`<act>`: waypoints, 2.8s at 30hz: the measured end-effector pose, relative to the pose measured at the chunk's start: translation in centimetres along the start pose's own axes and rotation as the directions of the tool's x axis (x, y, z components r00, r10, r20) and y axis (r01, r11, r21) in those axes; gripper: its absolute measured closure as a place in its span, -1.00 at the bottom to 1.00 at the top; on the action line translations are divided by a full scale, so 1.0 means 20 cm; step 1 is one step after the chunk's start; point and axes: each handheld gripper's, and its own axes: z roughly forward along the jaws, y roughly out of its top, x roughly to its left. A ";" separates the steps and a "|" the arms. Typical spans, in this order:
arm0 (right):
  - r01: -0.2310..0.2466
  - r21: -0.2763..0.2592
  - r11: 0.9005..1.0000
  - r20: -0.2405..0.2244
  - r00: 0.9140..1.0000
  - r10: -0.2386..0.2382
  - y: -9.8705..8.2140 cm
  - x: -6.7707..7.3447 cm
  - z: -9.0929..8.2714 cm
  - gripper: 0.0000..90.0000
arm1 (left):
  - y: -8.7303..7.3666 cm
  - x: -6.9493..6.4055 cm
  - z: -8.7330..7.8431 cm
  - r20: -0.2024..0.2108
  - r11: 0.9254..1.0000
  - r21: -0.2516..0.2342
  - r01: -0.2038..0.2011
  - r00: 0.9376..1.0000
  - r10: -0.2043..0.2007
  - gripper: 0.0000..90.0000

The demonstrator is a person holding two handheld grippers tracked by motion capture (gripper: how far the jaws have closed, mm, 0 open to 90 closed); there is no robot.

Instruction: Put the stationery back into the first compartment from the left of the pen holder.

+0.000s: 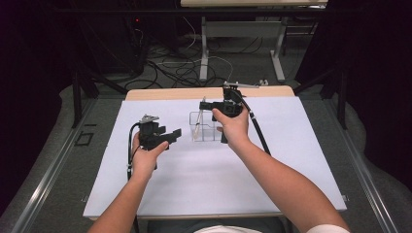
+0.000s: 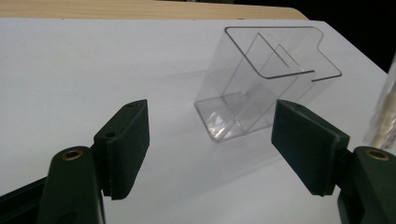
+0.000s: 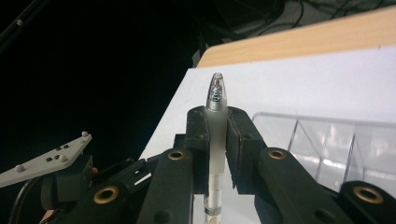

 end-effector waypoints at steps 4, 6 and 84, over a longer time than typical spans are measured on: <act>0.070 -0.023 0.997 0.020 0.997 -0.069 0.05 0.06 0.01 0.79 | 0.01 0.05 -0.01 -0.013 1.000 0.002 0.011 1.000 -0.011 -0.37; 0.095 -0.036 0.995 0.030 0.995 -0.094 0.07 0.09 0.02 0.79 | 0.01 0.07 -0.02 -0.013 1.000 0.003 0.023 1.000 -0.023 -0.39; 0.245 -0.013 0.970 0.214 0.948 -0.236 0.00 -0.04 0.29 0.24 | -0.02 0.16 0.01 -0.153 0.999 0.040 0.022 0.988 -0.016 -0.99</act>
